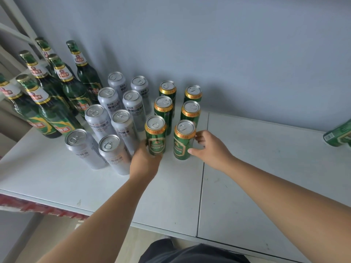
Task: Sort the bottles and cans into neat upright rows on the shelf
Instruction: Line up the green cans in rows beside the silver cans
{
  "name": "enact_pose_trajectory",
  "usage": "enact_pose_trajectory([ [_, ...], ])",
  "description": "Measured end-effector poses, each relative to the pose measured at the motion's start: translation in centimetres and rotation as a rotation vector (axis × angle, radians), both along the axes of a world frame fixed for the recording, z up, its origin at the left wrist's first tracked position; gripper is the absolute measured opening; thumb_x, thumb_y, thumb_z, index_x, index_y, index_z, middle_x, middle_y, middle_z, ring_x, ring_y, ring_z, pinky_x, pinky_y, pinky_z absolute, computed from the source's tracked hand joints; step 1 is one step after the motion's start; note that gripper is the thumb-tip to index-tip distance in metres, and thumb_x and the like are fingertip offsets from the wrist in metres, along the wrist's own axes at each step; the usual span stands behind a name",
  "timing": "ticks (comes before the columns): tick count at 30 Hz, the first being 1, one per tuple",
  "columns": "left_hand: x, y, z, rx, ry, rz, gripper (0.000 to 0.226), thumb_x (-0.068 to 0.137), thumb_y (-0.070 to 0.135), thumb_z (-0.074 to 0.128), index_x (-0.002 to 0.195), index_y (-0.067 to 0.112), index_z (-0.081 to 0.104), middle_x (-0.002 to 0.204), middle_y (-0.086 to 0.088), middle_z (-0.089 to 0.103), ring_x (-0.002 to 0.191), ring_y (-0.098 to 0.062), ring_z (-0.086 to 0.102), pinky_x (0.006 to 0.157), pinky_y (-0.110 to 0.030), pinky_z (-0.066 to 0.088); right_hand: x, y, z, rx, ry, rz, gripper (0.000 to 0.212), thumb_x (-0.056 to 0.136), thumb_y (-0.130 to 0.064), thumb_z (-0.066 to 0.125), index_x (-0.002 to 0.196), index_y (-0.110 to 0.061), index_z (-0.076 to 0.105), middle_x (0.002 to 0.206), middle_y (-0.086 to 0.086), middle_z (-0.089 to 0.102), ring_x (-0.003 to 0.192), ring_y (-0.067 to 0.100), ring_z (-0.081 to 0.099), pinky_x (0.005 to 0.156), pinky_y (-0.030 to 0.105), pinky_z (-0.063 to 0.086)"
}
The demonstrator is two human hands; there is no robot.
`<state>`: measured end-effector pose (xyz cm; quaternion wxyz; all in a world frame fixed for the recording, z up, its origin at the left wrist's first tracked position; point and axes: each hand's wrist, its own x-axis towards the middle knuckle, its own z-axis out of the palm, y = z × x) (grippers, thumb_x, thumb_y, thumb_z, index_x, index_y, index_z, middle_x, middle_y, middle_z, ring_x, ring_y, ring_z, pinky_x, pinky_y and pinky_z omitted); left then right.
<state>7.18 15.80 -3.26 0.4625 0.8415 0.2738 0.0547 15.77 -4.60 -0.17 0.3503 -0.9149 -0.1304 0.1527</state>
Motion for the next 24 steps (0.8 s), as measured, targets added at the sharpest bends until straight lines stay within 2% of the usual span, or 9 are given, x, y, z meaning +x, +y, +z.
enact_pose_trajectory([
  [3,-1.3,-0.8,-1.7,0.035,0.108,-0.012,0.062,0.089,0.027,0.072,0.145,0.016,0.047,0.136,-0.002,0.059,0.122,-0.026,0.055,0.091,-0.028,0.042,-0.3,-2.0,-1.3,0.043,0.031,-0.023,0.06,0.085,-0.036,0.078,0.135,-0.016,0.052,0.139,0.001,0.058,0.128,0.016,0.055,0.106,0.034,0.045],
  [5,-2.1,-1.8,-2.6,0.083,0.18,-0.023,0.065,0.088,0.035,0.072,0.145,0.015,0.047,0.141,-0.006,0.056,0.129,-0.03,0.05,0.103,-0.037,0.044,-0.4,-3.6,-2.2,0.073,0.048,-0.057,0.058,0.085,-0.036,0.077,0.135,-0.017,0.054,0.137,-0.002,0.059,0.127,0.013,0.056,0.108,0.034,0.045],
  [7,-2.9,-3.3,-3.2,0.126,0.216,-0.03,0.062,0.088,0.038,0.071,0.142,0.017,0.05,0.138,-0.006,0.057,0.128,-0.029,0.05,0.105,-0.042,0.043,-0.5,-5.6,-2.9,0.085,0.066,-0.105,0.054,0.086,-0.037,0.076,0.133,-0.02,0.057,0.132,-0.006,0.061,0.125,0.01,0.057,0.107,0.031,0.045],
  [11,-3.9,-7.0,-3.6,0.165,0.245,-0.061,0.054,0.09,0.039,0.067,0.138,0.019,0.054,0.137,-0.003,0.057,0.126,-0.026,0.048,0.105,-0.041,0.042,-1.0,-9.9,-3.7,0.123,0.096,-0.228,0.046,0.087,-0.036,0.075,0.127,-0.019,0.06,0.123,-0.009,0.062,0.121,0.008,0.058,0.1,0.025,0.043],
  [16,-2.9,-13.7,-3.9,0.186,0.213,-0.226,0.046,0.089,0.038,0.068,0.131,0.02,0.059,0.129,-0.001,0.06,0.122,-0.023,0.051,0.103,-0.041,0.044,-2.0,-16.7,-4.3,0.183,0.134,-0.418,0.041,0.088,-0.04,0.072,0.123,-0.024,0.06,0.119,-0.013,0.059,0.118,0.007,0.059,0.089,0.032,0.053],
  [24,1.9,-25.1,-3.4,0.198,0.178,-0.537,0.044,0.088,0.04,0.071,0.127,0.023,0.061,0.124,0.007,0.061,0.118,-0.016,0.055,0.1,-0.038,0.048,-4.0,-30.6,-4.1,0.182,0.071,-0.649,0.042,0.089,-0.039,0.07,0.125,-0.02,0.06,0.125,-0.009,0.064,0.119,0.007,0.058,0.1,0.026,0.045],
])
